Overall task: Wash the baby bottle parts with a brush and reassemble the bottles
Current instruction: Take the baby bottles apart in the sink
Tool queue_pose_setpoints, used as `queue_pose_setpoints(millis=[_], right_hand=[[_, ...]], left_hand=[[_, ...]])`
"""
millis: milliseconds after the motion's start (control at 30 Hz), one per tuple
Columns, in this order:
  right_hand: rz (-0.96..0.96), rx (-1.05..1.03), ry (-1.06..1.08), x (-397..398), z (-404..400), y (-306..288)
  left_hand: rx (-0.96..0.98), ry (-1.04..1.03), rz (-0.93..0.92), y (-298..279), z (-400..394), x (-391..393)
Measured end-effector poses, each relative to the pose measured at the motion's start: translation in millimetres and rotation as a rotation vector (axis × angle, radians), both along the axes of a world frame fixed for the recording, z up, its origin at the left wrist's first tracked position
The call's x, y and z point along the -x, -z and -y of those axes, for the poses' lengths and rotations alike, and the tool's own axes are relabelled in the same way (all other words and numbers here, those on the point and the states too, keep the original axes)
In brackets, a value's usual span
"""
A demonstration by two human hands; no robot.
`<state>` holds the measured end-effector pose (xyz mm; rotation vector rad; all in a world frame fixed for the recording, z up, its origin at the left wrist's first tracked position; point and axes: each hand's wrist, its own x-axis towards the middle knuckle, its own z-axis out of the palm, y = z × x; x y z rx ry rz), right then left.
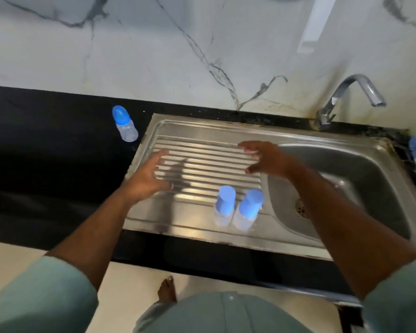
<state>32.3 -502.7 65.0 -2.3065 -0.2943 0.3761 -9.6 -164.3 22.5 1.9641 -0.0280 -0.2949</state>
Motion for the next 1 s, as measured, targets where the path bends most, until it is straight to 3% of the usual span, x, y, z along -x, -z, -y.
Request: queue_pose_setpoints(millis=[200, 367, 533, 667, 833, 1000], right_hand=[[0.094, 0.11, -0.228, -76.6, -146.4, -46.5], [0.158, 0.142, -0.263, -119.9, -263.3, -38.8], [0.188, 0.135, -0.207, -162.4, -335.5, -9.3], [0.173, 0.173, -0.216, -187.6, -361.7, 16.8], [0.178, 0.207, -0.225, -199.9, -369.3, 29.2], [0.221, 0.217, -0.172, -184.0, -330.7, -12.4]], left_hand=[[0.059, -0.338, 0.202, -16.1, -72.4, -63.6], [-0.07, -0.513, 0.306, -8.9, -115.2, -107.1], [-0.127, -0.512, 0.184, 17.4, -143.5, -138.2], [-0.061, -0.452, 0.026, 42.8, -155.7, -158.8], [0.045, -0.382, 0.072, 54.4, -150.5, -178.8], [0.178, -0.416, 0.143, 24.8, -111.4, -177.6]])
